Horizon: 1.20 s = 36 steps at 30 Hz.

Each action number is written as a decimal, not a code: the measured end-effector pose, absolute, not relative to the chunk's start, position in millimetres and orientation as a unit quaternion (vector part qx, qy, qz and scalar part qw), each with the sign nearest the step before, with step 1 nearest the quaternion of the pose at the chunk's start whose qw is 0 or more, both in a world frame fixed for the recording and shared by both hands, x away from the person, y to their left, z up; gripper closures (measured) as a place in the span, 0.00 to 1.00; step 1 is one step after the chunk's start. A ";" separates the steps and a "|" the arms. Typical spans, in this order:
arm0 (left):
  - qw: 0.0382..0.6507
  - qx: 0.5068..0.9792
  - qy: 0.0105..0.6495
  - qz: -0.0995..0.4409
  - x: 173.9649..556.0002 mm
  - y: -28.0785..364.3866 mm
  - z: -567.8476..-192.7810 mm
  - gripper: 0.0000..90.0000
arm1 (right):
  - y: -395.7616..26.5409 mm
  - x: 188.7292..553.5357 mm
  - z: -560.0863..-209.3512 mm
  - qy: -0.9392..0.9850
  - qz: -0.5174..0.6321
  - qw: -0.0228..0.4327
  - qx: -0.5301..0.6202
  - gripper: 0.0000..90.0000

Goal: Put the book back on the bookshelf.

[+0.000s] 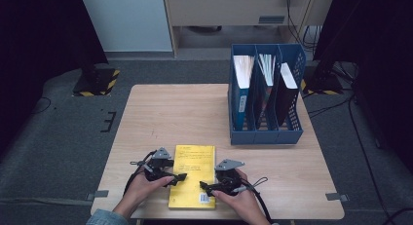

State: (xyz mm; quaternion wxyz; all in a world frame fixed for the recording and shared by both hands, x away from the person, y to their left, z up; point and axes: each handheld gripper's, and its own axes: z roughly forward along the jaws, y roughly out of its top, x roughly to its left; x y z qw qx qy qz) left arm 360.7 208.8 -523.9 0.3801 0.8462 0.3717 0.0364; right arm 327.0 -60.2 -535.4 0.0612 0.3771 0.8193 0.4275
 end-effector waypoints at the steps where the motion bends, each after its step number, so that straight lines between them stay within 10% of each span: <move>1: 0.380 0.845 0.373 0.036 360.8 209.7 -522.9 0.20 | -60.3 326.9 -535.4 0.819 0.428 0.061 0.377 0.20; 36: 0.377 0.870 0.317 0.000 357.6 183.6 -508.1 0.40 | -61.7 326.9 -536.6 0.816 0.435 0.058 0.376 0.20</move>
